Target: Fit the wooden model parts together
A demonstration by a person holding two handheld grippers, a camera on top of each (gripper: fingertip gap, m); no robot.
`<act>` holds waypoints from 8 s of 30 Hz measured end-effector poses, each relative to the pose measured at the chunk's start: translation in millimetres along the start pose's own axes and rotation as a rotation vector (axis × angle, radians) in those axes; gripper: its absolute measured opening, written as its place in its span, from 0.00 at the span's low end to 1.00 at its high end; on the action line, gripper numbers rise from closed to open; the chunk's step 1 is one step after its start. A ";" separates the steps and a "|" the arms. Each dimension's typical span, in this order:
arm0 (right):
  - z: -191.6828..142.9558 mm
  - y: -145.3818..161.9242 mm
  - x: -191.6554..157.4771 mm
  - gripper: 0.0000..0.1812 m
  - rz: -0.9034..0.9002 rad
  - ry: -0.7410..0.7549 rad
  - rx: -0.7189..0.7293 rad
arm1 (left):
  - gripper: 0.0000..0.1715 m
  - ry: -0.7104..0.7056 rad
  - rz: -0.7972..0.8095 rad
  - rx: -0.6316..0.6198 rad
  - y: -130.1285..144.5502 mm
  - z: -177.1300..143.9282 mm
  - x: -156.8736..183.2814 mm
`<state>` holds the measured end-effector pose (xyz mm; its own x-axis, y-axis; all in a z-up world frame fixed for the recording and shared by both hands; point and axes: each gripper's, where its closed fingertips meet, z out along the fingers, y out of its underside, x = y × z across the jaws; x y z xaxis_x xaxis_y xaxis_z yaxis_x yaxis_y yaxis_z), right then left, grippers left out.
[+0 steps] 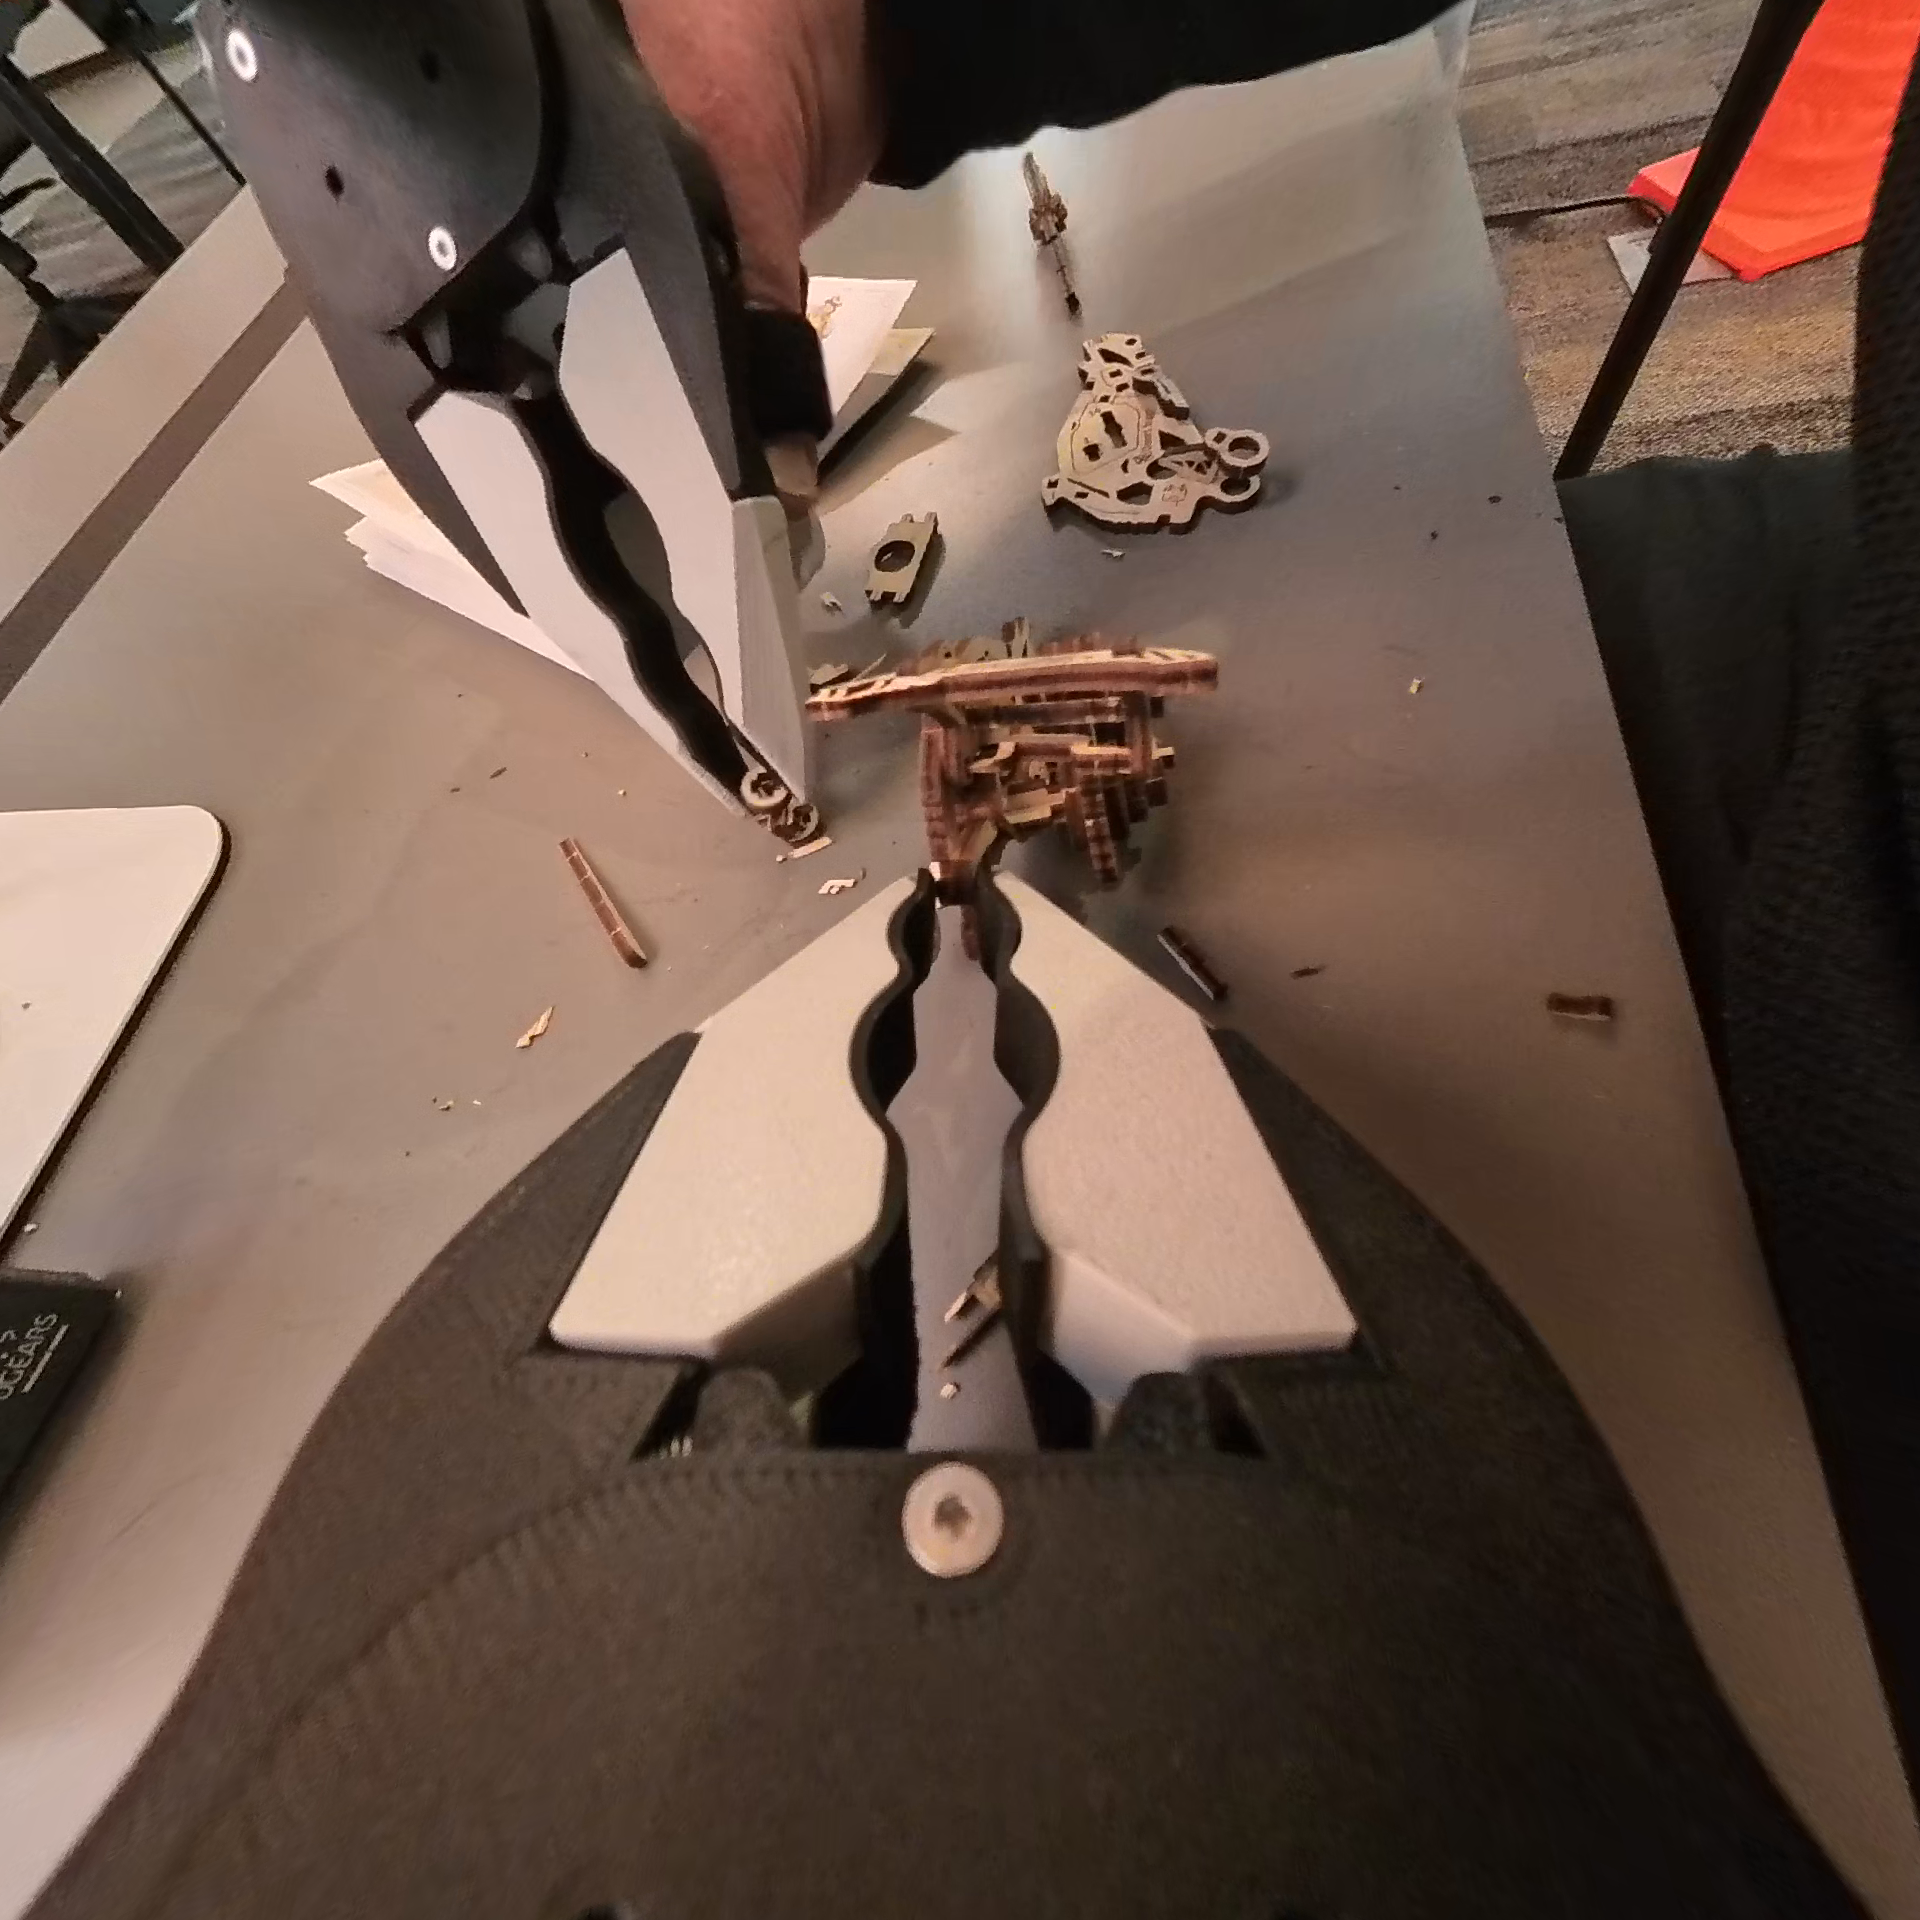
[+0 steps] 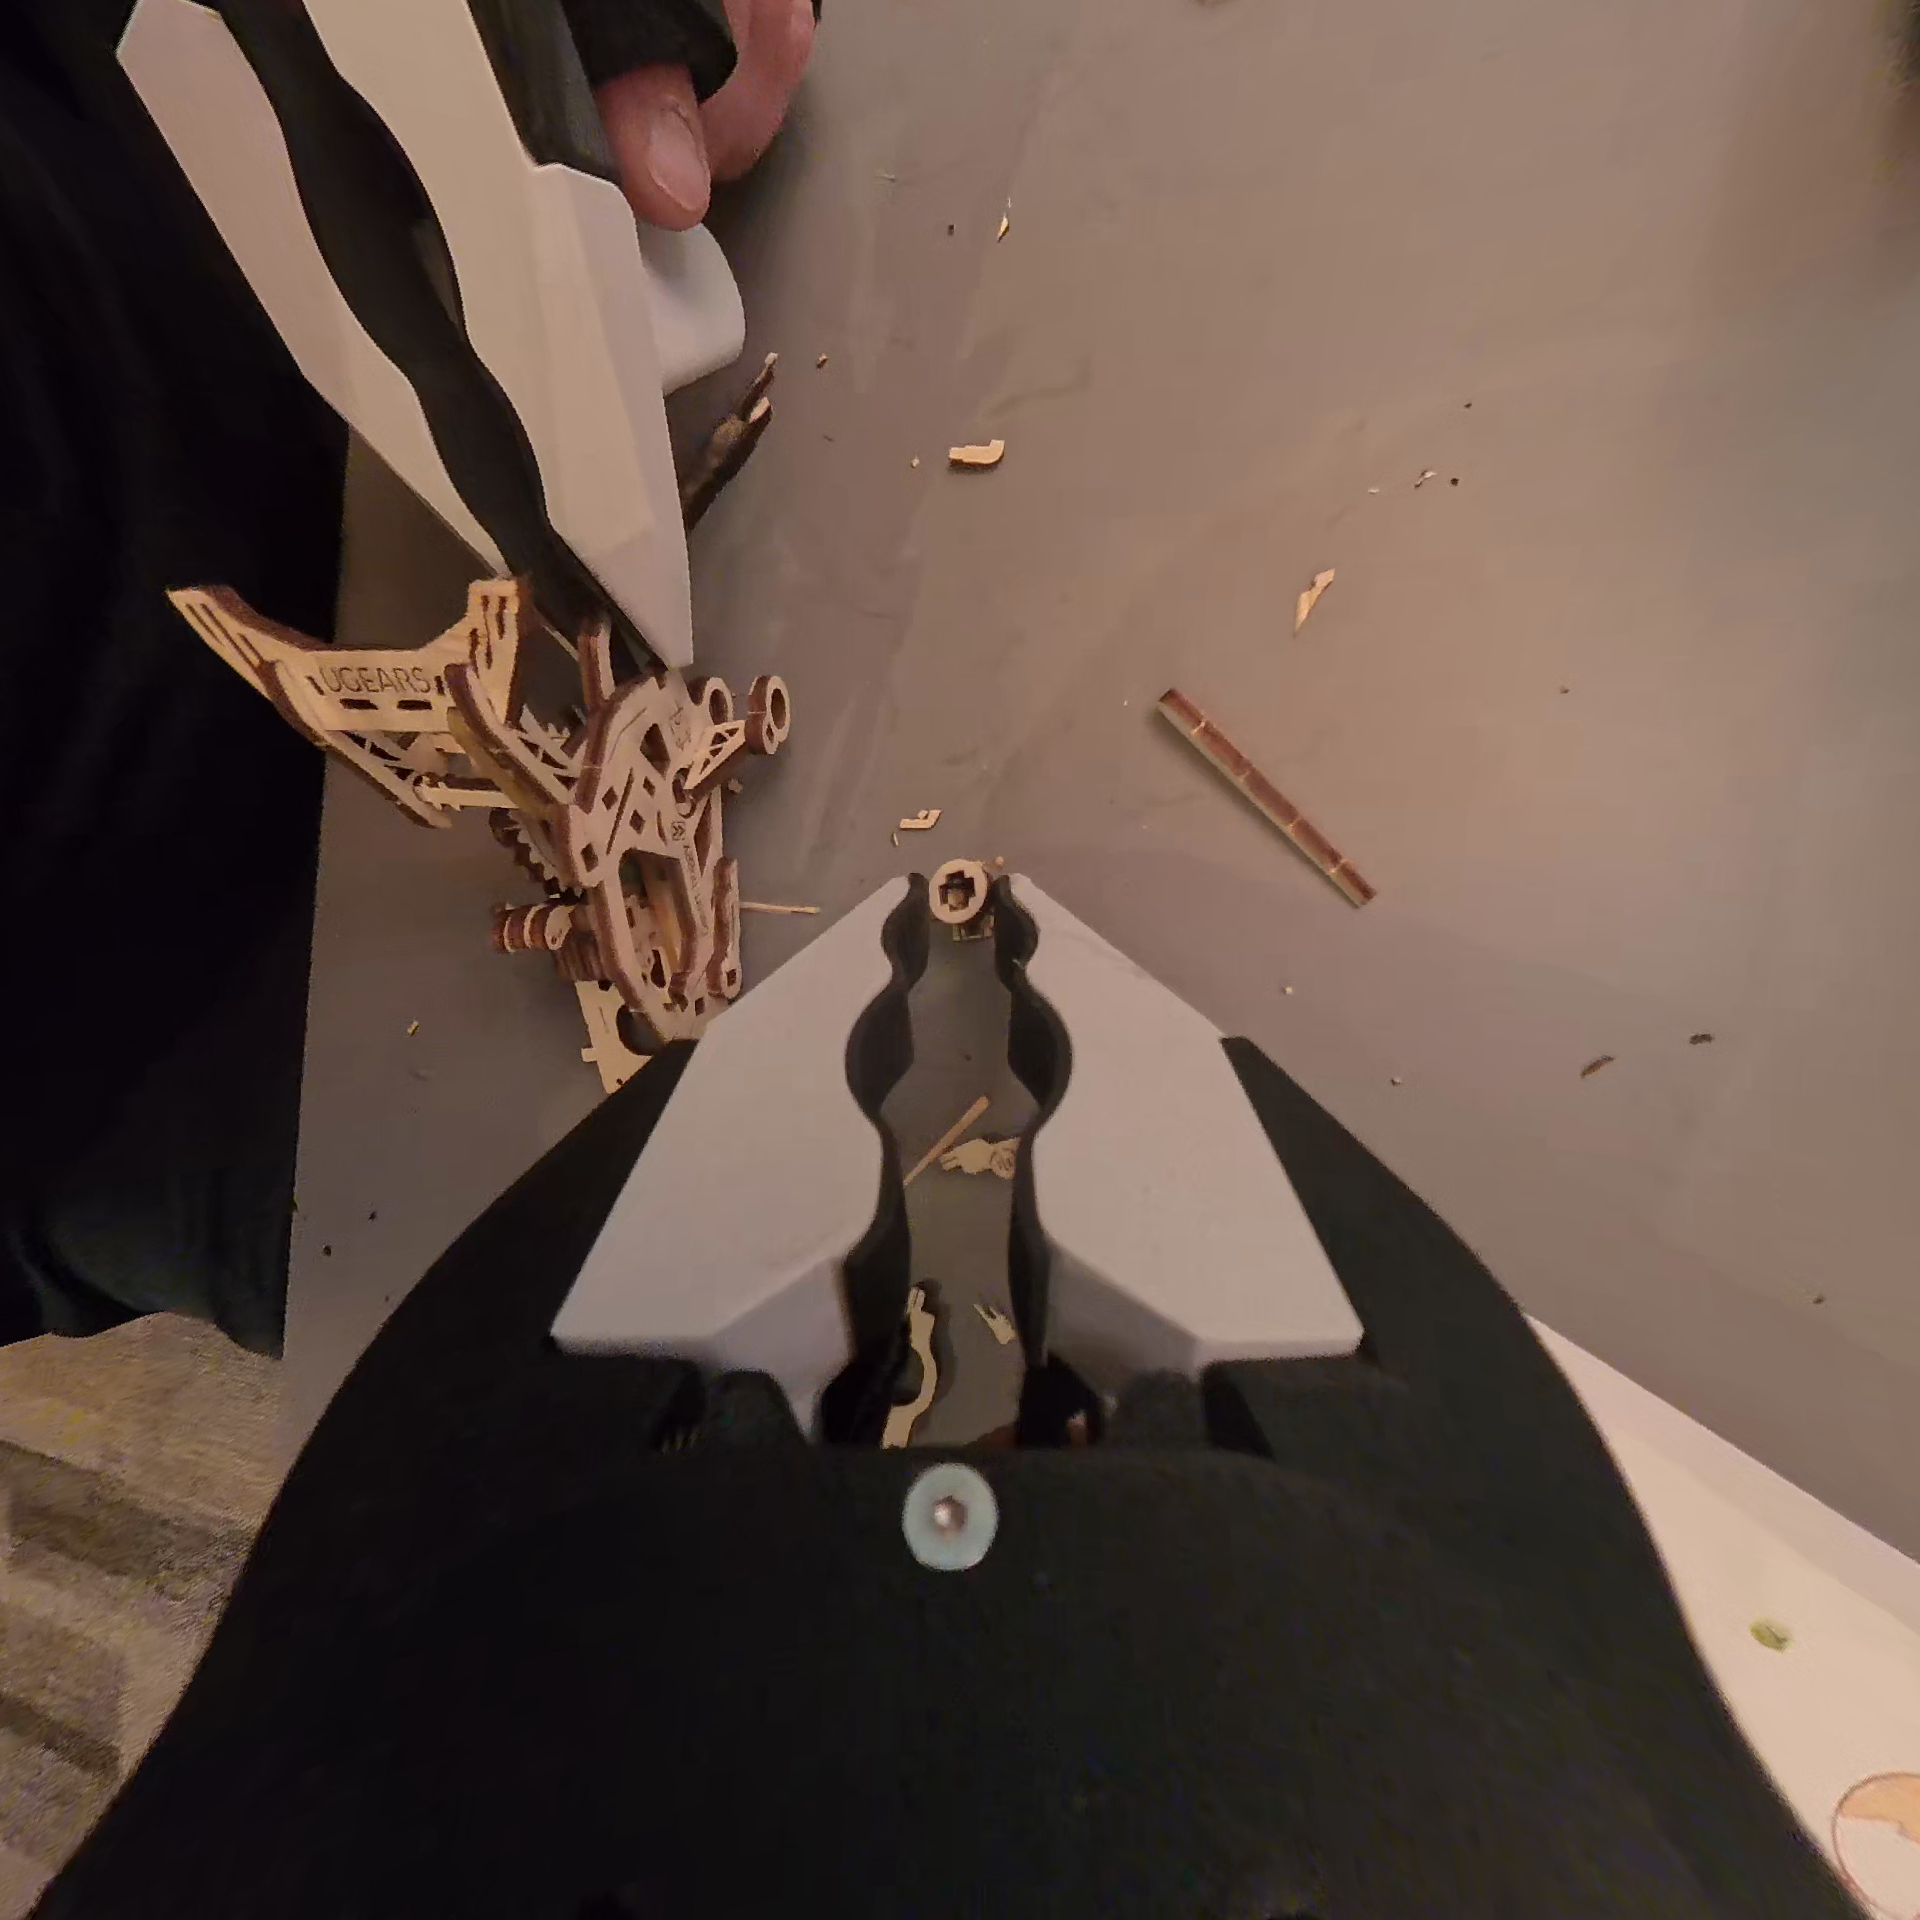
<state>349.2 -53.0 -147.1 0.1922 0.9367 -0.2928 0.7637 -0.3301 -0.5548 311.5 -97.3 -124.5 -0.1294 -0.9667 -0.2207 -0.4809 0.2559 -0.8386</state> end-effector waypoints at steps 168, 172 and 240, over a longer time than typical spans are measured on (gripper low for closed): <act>-177.1 -162.4 -139.4 0.10 -0.066 0.574 1.028 | 0.02 0.465 -0.796 1.065 -147.5 -122.7 -22.0; -181.0 -165.1 -139.5 0.09 -0.060 0.563 1.045 | 0.02 0.456 -0.791 1.063 -147.8 -119.5 -21.6; -166.0 -117.9 -138.3 0.22 0.077 0.277 1.055 | 0.00 -0.578 0.227 0.125 -130.7 -128.2 -37.3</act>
<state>334.9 -124.2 88.0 0.4501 0.8592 -0.2434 -0.1439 -0.1993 -0.9693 268.0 -94.3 57.2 0.2898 -0.7424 -0.6040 -0.3875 0.4861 -0.7833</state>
